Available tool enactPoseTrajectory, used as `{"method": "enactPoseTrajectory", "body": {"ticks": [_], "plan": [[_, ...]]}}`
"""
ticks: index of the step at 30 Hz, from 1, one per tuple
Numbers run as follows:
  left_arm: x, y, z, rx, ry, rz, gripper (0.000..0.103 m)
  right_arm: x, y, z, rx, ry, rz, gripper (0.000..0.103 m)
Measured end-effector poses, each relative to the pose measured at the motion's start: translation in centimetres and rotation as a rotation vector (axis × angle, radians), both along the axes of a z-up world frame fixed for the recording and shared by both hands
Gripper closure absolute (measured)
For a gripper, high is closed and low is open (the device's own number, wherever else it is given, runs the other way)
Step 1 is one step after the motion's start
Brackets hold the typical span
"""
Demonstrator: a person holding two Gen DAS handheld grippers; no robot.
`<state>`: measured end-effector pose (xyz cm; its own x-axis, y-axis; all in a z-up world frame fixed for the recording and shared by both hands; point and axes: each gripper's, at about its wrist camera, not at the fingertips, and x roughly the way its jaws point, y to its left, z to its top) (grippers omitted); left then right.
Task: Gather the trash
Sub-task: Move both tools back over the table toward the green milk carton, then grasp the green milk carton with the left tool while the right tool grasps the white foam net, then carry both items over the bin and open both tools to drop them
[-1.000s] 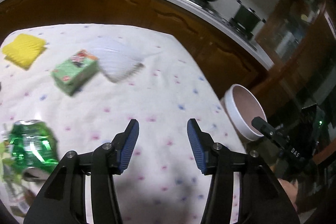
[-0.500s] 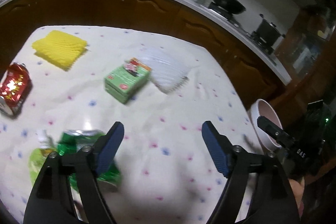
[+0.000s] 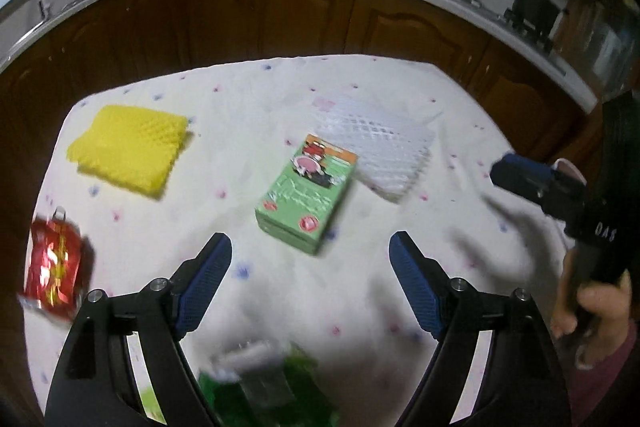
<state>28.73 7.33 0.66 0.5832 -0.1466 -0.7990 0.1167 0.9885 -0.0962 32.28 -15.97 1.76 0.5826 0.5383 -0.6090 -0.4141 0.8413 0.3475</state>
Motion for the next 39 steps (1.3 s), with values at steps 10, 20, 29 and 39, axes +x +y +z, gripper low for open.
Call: {"method": "enactPoseTrajectory", "body": {"ticks": [10, 20, 29, 39], "plan": [[4.1, 0.5, -2.3, 0.019, 0.085, -0.012, 0.02, 6.7, 2.8, -3.1, -0.07, 0.071, 0.034, 0.022], [4.9, -0.7, -3.2, 0.095, 0.137, -0.043, 0.048, 6.9, 2.3, -4.6, -0.074, 0.11, 0.02, 0.098], [1.8, -1.4, 0.4, 0.015, 0.012, -0.052, 0.049, 1.8, -2.3, -1.4, 0.014, 0.039, -0.035, 0.099], [-2.1, -6.5, 2.5, -0.1, -0.05, -0.128, 0.049, -5.1, -8.5, 1.4, 0.058, -0.032, -0.137, 0.099]]}}
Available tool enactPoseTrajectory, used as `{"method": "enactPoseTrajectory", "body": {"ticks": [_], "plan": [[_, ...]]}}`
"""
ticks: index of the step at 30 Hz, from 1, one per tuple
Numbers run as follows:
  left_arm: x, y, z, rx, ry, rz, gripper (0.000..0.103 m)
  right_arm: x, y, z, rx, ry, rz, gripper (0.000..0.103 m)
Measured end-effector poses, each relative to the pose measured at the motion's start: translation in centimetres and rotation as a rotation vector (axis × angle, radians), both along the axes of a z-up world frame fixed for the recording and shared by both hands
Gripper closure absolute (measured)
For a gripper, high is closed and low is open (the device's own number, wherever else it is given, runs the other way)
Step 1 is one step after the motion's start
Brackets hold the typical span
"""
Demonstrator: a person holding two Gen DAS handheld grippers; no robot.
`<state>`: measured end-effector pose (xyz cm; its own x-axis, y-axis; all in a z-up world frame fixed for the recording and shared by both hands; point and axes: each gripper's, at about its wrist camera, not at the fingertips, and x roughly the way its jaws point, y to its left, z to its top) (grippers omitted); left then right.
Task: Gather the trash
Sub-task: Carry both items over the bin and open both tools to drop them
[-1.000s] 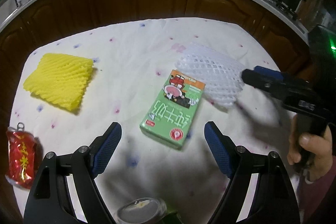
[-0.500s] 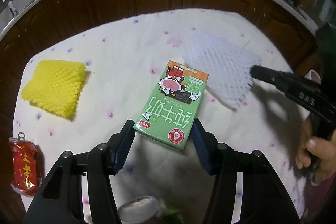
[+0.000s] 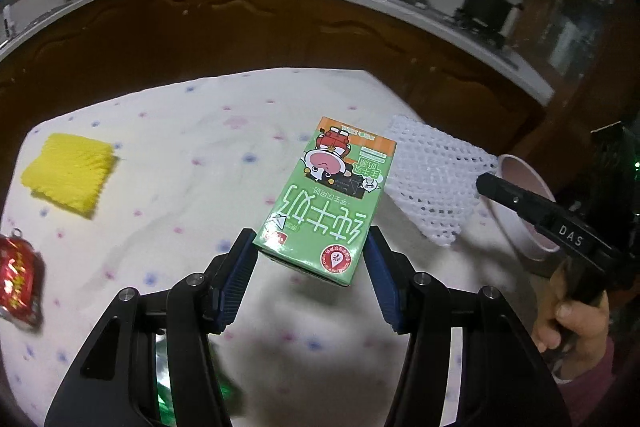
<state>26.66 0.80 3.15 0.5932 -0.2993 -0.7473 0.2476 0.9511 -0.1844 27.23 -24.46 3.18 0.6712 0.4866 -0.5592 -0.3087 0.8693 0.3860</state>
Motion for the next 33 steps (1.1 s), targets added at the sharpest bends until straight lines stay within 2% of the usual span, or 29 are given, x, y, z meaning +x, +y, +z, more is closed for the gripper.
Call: {"method": "enactPoseTrajectory", "body": {"ticks": [15, 33], "plan": [[-3.2, -6.8, 0.5, -0.075, -0.021, -0.114, 0.049, -7.6, -7.2, 1.0, 0.005, -0.033, -0.168, 0.099], [-4.4, -17.2, 1.7, -0.065, -0.043, -0.313, 0.049, -13.3, -17.7, 1.0, 0.004, -0.045, -0.416, 0.099]]}}
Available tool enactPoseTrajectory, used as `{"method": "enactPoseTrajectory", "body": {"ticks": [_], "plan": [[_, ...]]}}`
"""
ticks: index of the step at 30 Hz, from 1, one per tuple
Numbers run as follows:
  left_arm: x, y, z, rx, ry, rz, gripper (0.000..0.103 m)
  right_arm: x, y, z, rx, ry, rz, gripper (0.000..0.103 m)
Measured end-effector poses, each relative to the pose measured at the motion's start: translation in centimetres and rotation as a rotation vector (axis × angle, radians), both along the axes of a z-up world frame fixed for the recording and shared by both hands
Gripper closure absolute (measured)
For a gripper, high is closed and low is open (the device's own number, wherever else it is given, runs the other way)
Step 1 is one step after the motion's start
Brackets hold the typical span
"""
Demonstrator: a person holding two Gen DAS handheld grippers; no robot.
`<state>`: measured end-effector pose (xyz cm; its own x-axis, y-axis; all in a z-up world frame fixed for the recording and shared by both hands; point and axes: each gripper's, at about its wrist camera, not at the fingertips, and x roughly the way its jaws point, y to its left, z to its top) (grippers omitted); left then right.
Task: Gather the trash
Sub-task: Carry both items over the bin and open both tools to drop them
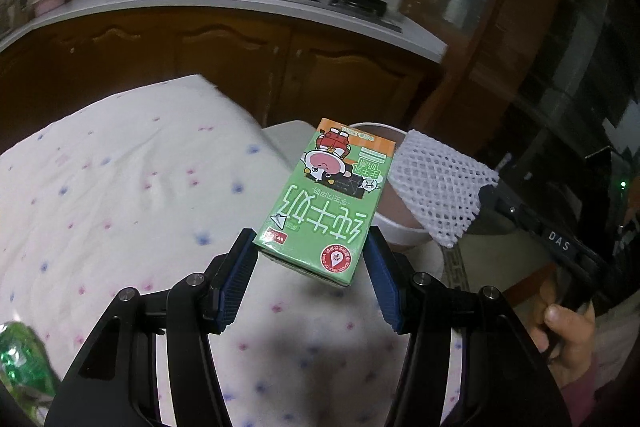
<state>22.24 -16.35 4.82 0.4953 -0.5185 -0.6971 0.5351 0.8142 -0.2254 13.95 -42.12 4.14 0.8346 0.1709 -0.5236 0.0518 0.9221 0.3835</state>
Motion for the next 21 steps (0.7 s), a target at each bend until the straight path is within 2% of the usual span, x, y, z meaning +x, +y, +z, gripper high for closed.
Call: {"method": "enactPoseTrajectory", "body": {"ticks": [7, 21], "plan": [[0.5, -3.9, 0.0, 0.021, 0.002, -0.058, 0.049, -0.7, -2.5, -0.1, -0.014, 0.0, -0.066, 0.099], [2.2, -10.3, -1.1, 0.071, 0.024, -0.114, 0.049, -0.1, -5.3, -1.0, 0.0, 0.001, -0.092, 0.099]]}}
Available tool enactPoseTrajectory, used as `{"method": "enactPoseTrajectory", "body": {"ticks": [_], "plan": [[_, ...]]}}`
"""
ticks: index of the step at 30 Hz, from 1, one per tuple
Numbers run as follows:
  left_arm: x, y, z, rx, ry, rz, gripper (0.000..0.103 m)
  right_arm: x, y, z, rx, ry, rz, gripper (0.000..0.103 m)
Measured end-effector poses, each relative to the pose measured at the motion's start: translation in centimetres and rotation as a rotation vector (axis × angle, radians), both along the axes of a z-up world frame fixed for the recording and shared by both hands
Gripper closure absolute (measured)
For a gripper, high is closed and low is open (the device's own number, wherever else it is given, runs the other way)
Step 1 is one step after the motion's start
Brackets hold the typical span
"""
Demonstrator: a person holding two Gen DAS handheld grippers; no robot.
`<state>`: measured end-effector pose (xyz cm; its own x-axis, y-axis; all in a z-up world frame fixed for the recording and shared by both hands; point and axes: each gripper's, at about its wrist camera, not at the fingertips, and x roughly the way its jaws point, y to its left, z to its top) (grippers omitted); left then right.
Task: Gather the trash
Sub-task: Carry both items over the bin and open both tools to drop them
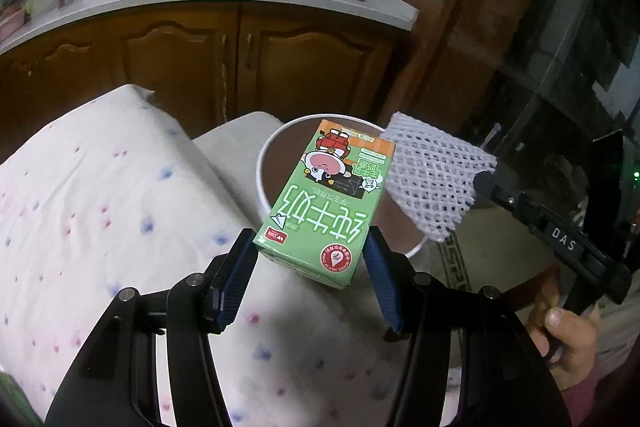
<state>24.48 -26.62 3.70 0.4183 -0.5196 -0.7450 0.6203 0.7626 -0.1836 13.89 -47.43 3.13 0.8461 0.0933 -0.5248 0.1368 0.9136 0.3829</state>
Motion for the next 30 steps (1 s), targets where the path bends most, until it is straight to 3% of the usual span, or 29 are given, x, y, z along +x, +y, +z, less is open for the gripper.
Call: {"method": "enactPoseTrajectory", "body": {"ticks": [12, 23, 29, 30], "plan": [[2.2, -4.8, -2.3, 0.069, 0.035, -0.027, 0.049, 2.5, -1.4, -0.7, -0.035, 0.045, 0.016, 0.099], [3.5, -6.5, -3.8, 0.098, 0.074, -0.041, 0.048, 4.4, -2.1, -1.9, -0.036, 0.095, 0.032, 0.099], [3.3, -6.6, -3.9, 0.11, 0.066, -0.04, 0.048, 4.9, -2.7, -2.3, 0.002, 0.101, 0.037, 0.09], [3.2, -6.6, -3.8, 0.111, 0.062, -0.04, 0.048, 4.8, -2.8, -2.3, 0.007, 0.099, 0.032, 0.082]]}}
